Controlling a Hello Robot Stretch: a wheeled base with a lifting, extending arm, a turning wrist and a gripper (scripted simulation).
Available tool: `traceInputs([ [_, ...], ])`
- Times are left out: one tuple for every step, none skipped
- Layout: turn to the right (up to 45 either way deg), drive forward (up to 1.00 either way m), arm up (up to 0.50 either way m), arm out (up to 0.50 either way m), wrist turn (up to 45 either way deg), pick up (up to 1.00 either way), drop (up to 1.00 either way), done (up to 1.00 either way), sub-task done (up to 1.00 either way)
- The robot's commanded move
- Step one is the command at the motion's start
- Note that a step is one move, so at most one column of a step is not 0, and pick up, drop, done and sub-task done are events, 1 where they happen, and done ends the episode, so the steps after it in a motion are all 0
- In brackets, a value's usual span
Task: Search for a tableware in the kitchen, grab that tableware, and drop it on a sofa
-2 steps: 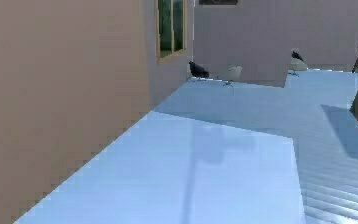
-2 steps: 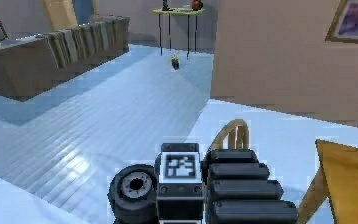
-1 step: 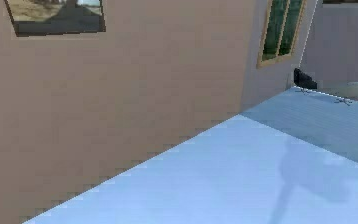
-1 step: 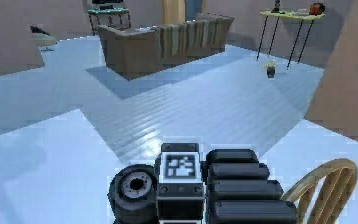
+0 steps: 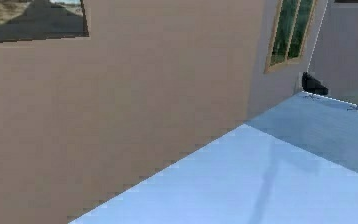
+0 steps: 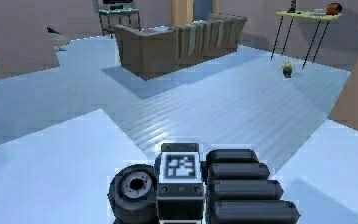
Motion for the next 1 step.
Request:
traceInputs([
  [45.0, 0.0, 0.0, 0.0, 0.0, 0.0, 0.0, 0.0, 0.0],
])
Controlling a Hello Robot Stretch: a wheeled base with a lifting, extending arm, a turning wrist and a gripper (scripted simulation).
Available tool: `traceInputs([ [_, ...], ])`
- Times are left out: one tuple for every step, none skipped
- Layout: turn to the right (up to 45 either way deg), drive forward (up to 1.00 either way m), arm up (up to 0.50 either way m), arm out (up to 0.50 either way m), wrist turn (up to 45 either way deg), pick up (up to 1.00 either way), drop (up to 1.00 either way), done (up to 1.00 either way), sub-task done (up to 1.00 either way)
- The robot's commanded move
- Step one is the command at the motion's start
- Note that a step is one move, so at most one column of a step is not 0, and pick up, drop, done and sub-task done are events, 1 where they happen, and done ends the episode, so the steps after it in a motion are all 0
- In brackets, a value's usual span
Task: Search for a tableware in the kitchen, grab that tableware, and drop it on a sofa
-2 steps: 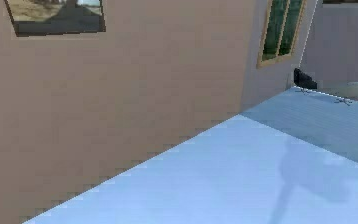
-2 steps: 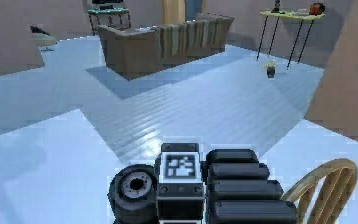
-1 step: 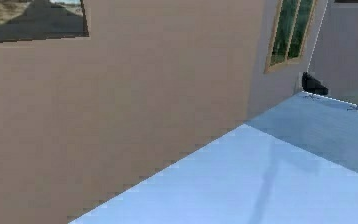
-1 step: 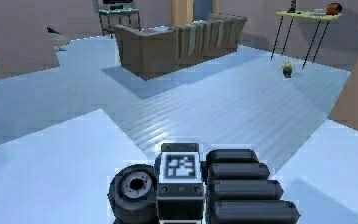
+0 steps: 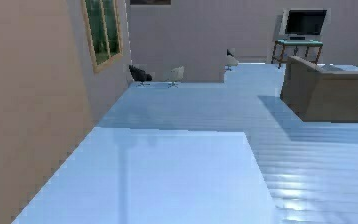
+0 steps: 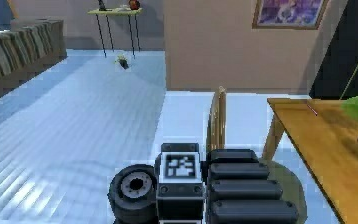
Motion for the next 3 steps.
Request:
traceInputs([
  [15.0, 0.0, 0.0, 0.0, 0.0, 0.0, 0.0, 0.0, 0.0],
  [0.0, 1.0, 0.0, 0.0, 0.0, 0.0, 0.0, 0.0, 0.0],
  [3.0, 0.0, 0.0, 0.0, 0.0, 0.0, 0.0, 0.0, 0.0],
])
